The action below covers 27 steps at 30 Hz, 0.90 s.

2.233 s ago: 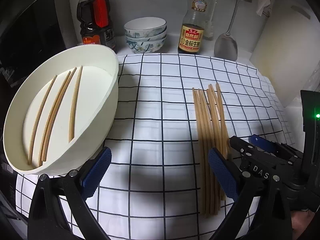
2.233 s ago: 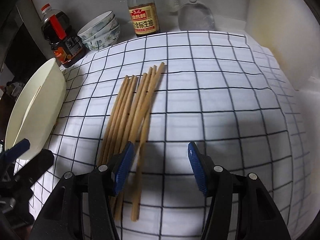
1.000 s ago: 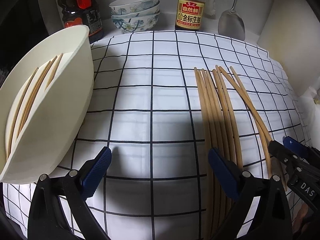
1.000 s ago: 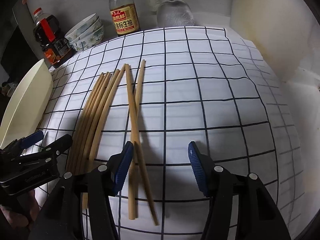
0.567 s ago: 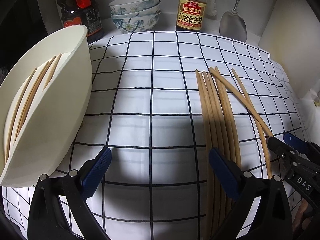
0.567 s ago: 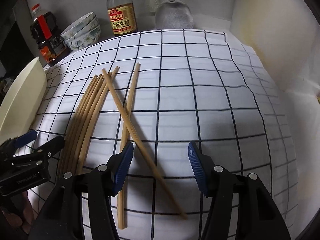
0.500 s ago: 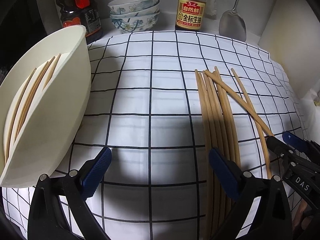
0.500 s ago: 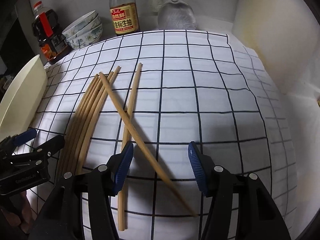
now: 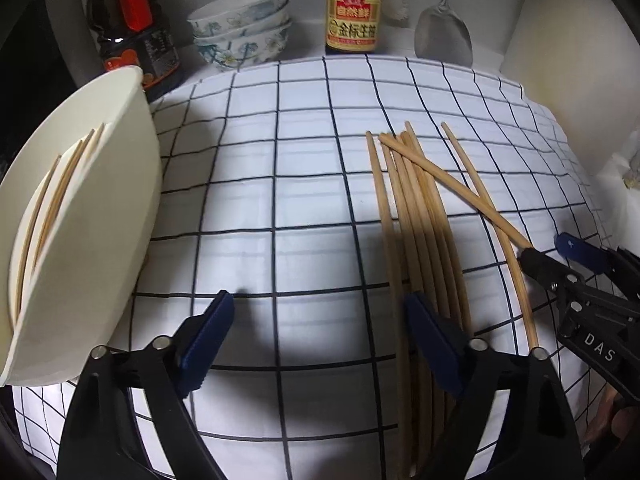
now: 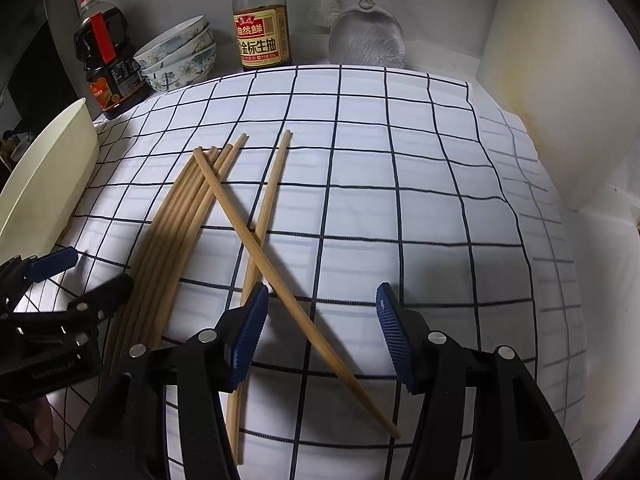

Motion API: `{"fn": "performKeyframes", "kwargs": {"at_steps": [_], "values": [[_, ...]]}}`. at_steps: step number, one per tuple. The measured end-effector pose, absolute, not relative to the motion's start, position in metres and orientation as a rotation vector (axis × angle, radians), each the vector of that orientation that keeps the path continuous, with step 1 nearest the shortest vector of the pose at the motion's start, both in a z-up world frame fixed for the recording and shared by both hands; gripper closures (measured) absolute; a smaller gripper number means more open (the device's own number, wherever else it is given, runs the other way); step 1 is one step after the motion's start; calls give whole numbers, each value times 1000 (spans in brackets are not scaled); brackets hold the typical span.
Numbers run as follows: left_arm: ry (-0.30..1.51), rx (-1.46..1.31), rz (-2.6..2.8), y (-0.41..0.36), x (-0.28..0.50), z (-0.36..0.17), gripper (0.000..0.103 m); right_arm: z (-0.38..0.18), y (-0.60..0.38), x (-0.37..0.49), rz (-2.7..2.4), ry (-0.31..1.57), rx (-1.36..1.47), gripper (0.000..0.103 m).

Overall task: Organize utensils
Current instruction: 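Close the right tool on one chopstick from the pile, then lift the chopstick with the right tool and carry it over the tray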

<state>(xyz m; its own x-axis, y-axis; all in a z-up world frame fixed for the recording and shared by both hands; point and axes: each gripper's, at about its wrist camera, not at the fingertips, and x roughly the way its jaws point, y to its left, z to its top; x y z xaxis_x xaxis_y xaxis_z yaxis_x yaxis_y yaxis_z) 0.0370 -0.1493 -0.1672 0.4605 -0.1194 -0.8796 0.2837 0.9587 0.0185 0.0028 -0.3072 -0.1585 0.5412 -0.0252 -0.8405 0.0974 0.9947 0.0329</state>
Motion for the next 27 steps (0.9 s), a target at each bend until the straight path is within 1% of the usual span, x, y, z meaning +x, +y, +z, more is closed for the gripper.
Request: {"fn": "performKeyframes", "kwargs": {"at_steps": [2, 3, 5, 6, 8, 9, 11, 12, 13, 14, 15, 16, 17, 22, 27], "values": [[1055, 173, -254, -151, 36, -167, 26, -159, -307, 5, -61, 995, 59, 49], [1057, 170, -260, -151, 37, -167, 27, -160, -306, 5, -54, 996, 50, 52], [1052, 175, -271, -153, 37, -166, 35, -160, -305, 6, -41, 990, 30, 57], [1049, 178, -276, -154, 36, -166, 38, -160, -304, 7, -30, 988, 24, 61], [1042, 181, -289, -157, 36, -165, 48, -160, -302, 9, -15, 987, 10, 65], [1039, 184, -296, -159, 35, -165, 51, -160, -300, 10, -5, 987, 3, 69], [1033, 188, -310, -161, 34, -164, 63, -159, -297, 11, 14, 988, -15, 73], [1032, 190, -315, -162, 33, -163, 66, -159, -296, 12, 29, 990, -24, 79], [1031, 191, -321, -163, 32, -163, 73, -159, -294, 13, 40, 993, -33, 84], [1030, 191, -325, -163, 32, -162, 79, -159, -290, 13, 53, 996, -54, 87], [1030, 191, -327, -163, 32, -162, 83, -159, -287, 13, 59, 997, -71, 93], [1031, 190, -330, -163, 32, -162, 91, -159, -284, 13, 58, 997, -91, 96], [1033, 187, -333, -163, 32, -162, 95, -159, -282, 12, 61, 996, -101, 97], [1037, 173, -341, -161, 32, -162, 96, -160, -282, 6, 73, 988, -67, 97], [1049, 129, -351, -155, 30, -156, 96, -152, -295, -3, 75, 971, 85, 97]]}}
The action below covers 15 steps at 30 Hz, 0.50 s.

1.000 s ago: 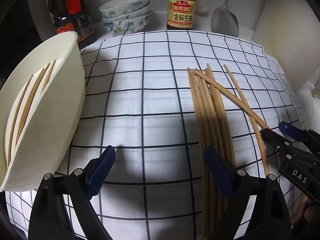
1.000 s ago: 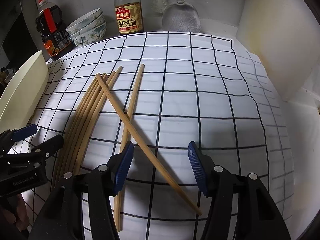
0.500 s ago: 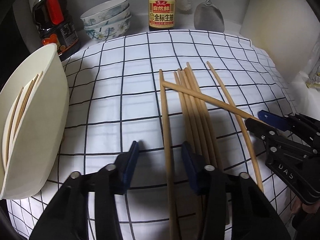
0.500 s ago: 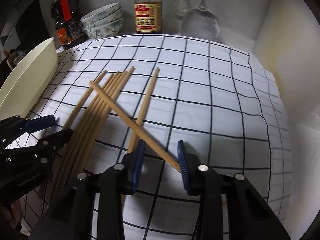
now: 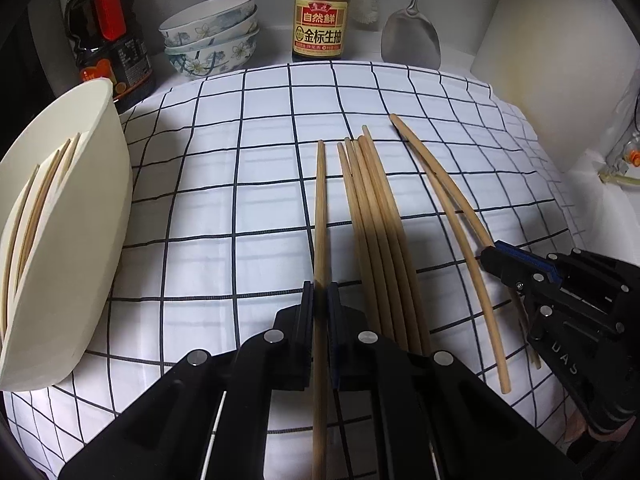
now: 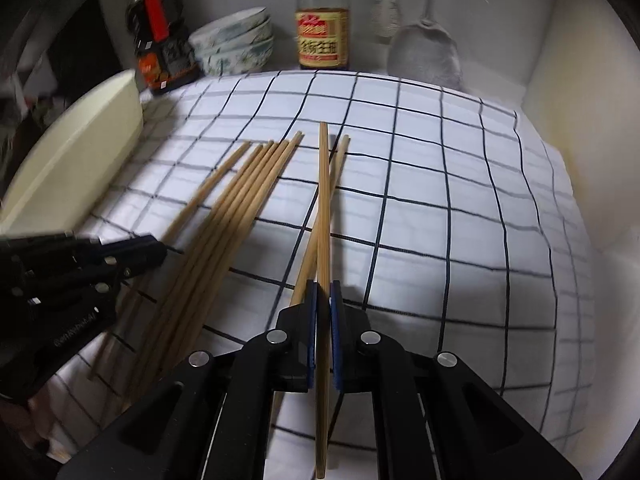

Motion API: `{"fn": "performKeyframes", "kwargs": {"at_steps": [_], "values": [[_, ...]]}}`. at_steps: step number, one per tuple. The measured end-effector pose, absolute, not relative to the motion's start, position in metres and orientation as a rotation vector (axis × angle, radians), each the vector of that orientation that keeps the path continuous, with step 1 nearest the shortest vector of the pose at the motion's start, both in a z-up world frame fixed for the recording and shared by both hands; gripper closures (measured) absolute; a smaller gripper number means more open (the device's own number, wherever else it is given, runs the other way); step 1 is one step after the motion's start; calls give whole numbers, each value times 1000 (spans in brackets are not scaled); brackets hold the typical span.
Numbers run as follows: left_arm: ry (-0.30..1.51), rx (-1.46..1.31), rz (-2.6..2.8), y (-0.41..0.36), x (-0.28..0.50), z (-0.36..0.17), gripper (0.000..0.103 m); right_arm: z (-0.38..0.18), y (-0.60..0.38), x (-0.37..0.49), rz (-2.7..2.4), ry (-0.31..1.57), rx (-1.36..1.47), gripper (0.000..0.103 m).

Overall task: Organize utensils
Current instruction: 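Lift the chopstick with the right tool and carry it over the tray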

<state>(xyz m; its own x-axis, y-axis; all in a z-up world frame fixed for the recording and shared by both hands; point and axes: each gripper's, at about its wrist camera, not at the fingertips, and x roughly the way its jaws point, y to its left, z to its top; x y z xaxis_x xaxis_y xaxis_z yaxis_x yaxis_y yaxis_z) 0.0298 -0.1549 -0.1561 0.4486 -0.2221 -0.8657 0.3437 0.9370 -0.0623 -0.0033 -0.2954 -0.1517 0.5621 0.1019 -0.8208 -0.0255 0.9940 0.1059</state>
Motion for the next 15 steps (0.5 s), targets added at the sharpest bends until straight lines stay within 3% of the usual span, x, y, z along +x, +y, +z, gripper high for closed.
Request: {"fn": "performKeyframes", "kwargs": {"at_steps": [15], "values": [[942, 8, -275, -102, 14, -56, 96, -76, -269, -9, 181, 866, 220, 97]]}}
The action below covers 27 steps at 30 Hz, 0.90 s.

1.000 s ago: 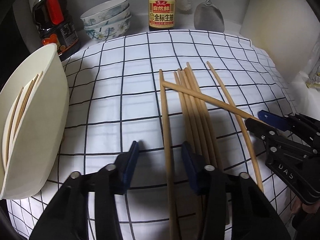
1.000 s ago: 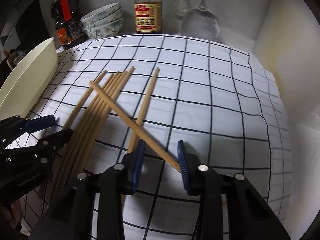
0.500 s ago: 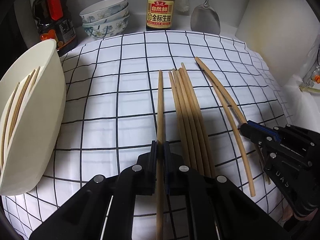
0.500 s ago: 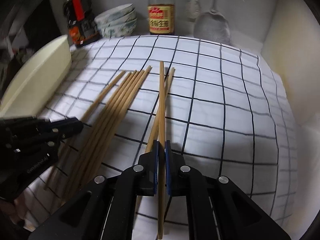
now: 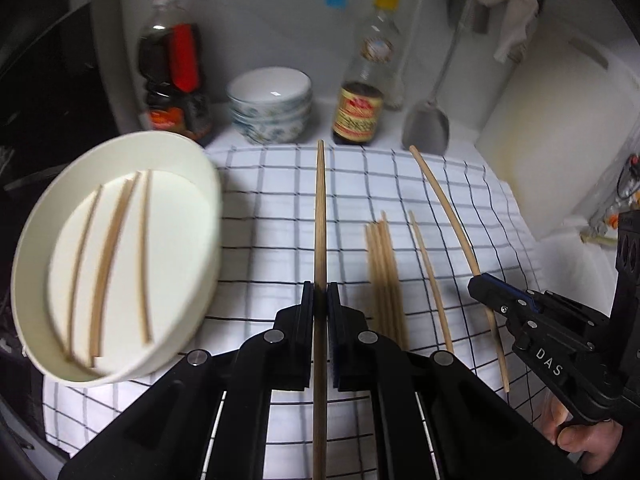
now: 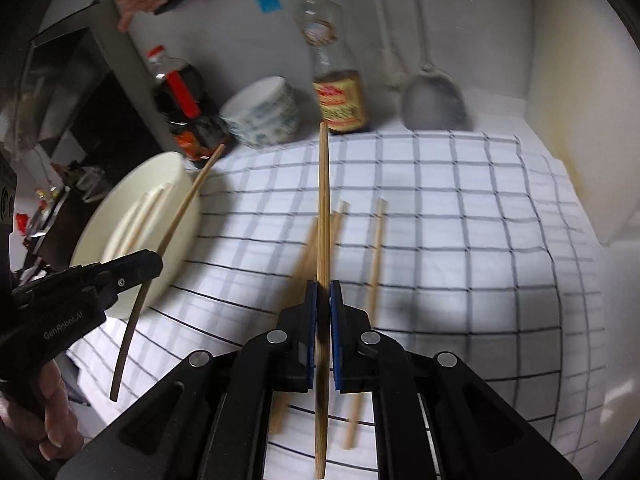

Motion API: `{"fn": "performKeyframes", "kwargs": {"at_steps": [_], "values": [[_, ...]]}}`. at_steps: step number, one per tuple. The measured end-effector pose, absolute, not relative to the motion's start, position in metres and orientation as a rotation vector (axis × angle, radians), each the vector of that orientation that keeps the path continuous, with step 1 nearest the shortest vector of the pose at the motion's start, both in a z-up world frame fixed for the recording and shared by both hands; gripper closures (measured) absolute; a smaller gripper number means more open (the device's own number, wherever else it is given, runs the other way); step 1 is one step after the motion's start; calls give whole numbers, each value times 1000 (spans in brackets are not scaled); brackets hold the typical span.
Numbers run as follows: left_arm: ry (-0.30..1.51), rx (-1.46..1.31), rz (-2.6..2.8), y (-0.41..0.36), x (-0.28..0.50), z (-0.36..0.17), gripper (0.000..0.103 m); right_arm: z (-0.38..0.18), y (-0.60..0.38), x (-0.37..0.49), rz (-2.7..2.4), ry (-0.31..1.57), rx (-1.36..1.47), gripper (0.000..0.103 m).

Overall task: Organize utensils
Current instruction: 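Lift the chopstick with the right tool and carry it over the tray, then lower the chopstick into the tray and open the right tool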

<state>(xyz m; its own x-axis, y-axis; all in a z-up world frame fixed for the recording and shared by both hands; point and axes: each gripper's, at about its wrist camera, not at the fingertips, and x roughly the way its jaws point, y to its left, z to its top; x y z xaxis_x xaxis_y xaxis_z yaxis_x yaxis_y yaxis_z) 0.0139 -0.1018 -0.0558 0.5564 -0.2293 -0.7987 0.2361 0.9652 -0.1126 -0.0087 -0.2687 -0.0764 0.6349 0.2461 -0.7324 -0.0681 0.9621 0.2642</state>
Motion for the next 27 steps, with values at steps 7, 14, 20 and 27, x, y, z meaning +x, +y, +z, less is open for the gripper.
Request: {"fn": "performKeyframes", "kwargs": {"at_steps": [7, 14, 20, 27], "values": [[908, -24, -188, -19, 32, -28, 96, -43, -191, 23, 272, 823, 218, 97], [939, -55, -117, 65, 69, -36, 96, -52, -101, 76, 334, 911, 229, 97], [990, -69, -96, 114, 103, -62, 96, -70, -44, 107, 334, 994, 205, 97], [1055, -65, -121, 127, 123, -90, 96, -94, -7, 132, 294, 1082, 181, 97]]}}
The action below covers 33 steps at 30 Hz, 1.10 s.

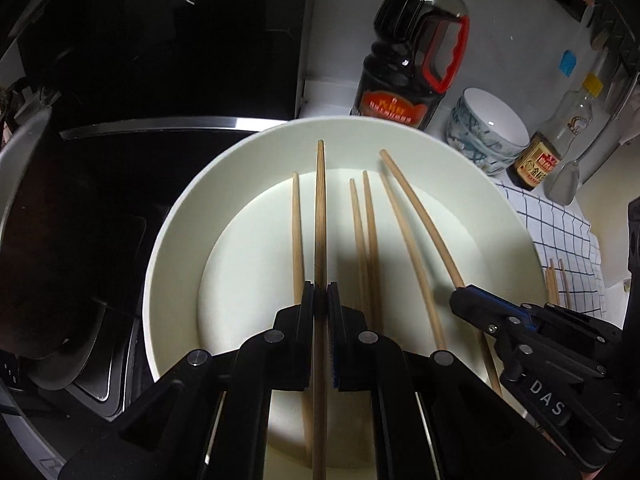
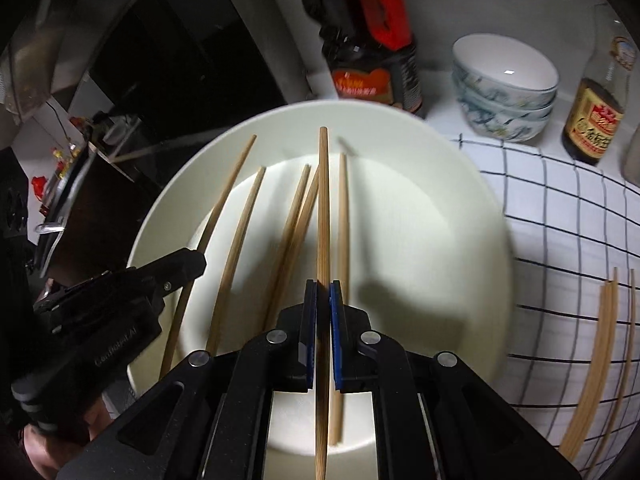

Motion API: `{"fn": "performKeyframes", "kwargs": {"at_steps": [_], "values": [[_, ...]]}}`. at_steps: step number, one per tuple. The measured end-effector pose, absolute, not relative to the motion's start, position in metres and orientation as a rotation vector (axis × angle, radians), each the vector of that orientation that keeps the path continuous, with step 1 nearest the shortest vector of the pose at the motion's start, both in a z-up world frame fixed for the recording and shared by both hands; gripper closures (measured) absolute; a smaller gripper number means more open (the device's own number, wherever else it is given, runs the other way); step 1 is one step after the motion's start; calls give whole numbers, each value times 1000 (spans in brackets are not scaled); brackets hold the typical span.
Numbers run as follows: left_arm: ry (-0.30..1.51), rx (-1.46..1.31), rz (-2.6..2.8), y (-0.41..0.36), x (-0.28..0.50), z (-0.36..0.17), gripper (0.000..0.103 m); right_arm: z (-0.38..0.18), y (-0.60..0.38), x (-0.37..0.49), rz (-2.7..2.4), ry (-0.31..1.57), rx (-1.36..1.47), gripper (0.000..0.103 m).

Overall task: Organize utensils
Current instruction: 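Lower the chopstick into the tray and open the right tool, then move the right tool back to the remaining chopsticks on the cloth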

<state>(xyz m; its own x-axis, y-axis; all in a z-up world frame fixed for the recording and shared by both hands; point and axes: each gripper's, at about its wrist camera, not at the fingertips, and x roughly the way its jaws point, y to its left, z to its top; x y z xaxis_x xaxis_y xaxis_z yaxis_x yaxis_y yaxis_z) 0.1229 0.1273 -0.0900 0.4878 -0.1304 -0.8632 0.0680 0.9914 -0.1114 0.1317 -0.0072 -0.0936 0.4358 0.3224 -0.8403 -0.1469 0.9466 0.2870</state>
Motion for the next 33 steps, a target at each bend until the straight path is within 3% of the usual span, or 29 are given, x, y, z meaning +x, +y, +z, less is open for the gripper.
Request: {"fn": "performKeyframes", "kwargs": {"at_steps": [11, 12, 14, 17, 21, 25, 33], "values": [[1145, -40, -132, 133, 132, -120, 93, -116, 6, 143, 238, 1164, 149, 96], [1143, -41, -127, 134, 132, -119, 91, -115, 6, 143, 237, 1159, 146, 96], [1128, -40, -115, 136, 132, -115, 70, -112, 6, 140, 236, 1148, 142, 92], [1094, -42, -96, 139, 130, -105, 52, -106, 3, 137, 228, 1131, 138, 88], [1075, -47, -81, 144, 128, -96, 47, -98, -4, 130, 208, 1108, 131, 84], [1052, -52, -70, 147, 121, -88, 35, -91, -11, 122, 193, 1091, 140, 77], [1027, -38, -86, 143, 100, -75, 30, -75, -20, 103, 173, 1041, 143, 72]]}}
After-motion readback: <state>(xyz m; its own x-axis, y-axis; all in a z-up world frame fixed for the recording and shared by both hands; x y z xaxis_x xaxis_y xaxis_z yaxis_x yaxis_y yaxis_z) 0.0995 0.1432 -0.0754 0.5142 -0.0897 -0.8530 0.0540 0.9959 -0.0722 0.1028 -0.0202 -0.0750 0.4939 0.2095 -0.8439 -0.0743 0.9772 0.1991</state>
